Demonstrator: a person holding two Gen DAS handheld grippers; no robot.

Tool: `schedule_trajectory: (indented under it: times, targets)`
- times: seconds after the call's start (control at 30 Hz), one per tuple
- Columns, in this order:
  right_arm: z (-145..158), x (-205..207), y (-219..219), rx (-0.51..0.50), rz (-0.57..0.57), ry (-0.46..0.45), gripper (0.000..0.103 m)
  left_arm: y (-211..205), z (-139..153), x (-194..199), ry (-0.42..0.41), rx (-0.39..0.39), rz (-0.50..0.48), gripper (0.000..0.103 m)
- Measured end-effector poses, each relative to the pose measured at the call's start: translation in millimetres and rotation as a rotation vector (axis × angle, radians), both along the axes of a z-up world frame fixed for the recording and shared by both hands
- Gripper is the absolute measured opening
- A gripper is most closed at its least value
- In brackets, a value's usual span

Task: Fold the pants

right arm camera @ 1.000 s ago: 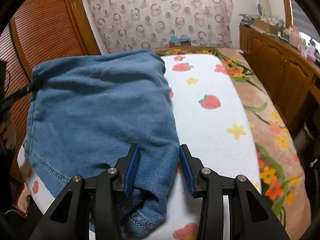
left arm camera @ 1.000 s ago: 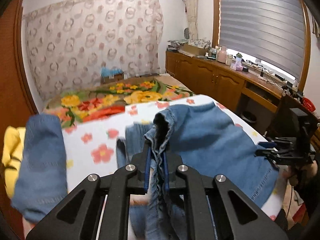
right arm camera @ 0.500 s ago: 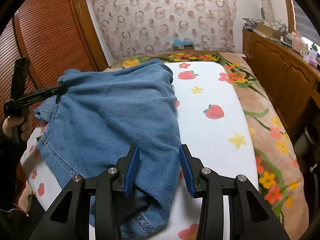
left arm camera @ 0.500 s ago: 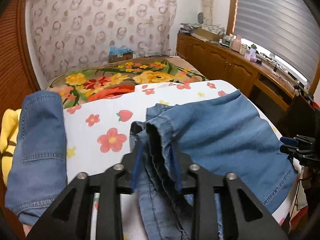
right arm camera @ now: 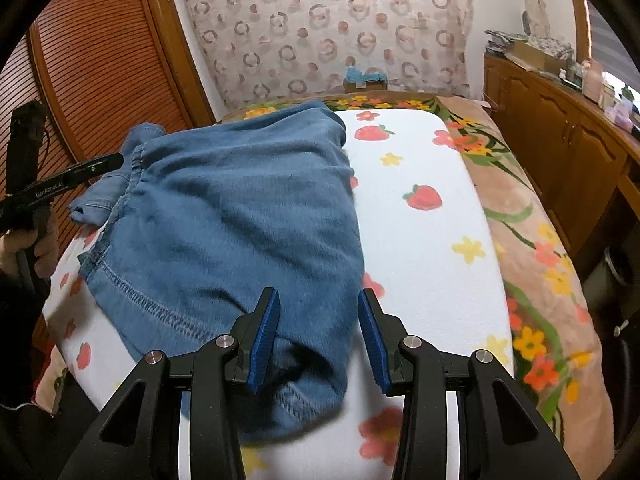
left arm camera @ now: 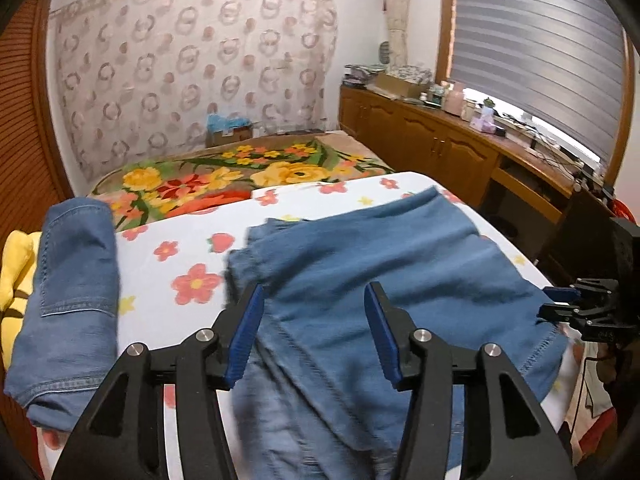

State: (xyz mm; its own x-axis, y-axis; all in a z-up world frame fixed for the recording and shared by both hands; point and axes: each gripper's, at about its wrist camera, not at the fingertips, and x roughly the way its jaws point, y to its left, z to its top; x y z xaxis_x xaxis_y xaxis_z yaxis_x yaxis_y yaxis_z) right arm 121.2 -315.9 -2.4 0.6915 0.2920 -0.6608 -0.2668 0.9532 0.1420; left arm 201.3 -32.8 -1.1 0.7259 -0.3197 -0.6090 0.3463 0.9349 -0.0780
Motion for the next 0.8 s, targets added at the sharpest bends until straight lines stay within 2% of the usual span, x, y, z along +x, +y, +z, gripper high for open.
schedule_trajectory:
  times: [0.03,0.1,0.13,0.17,0.37,0.57,0.8]
  targets:
    - [0,0,0,0.000,0.000,0.000,0.042,-3,-1,0,0.001,0.003,-0.007,0.053]
    - [0,-4,-3,0.016,0.008,0.007,0.027,-12,-6,-2,0.004,0.016,-0.019,0.053]
    - [0,-5,-3,0.025,0.016,0.014,0.012,-15,-11,-2,0.012,0.027,-0.019,0.053]
    - [0,-7,-4,0.029,0.025,0.018,0.007,-17,-16,-1,0.024,0.038,-0.017,0.053]
    - [7,-29,-5,0.033,0.040,0.002,0.003,-17,-43,7,0.096,0.064,0.010,0.053]
    - [6,-36,1,0.026,0.042,0.029,0.003,-14,-50,5,0.101,0.062,0.008,0.053]
    - [15,-32,0,0.048,0.023,0.014,0.003,-15,-51,4,0.098,0.051,0.009,0.053]
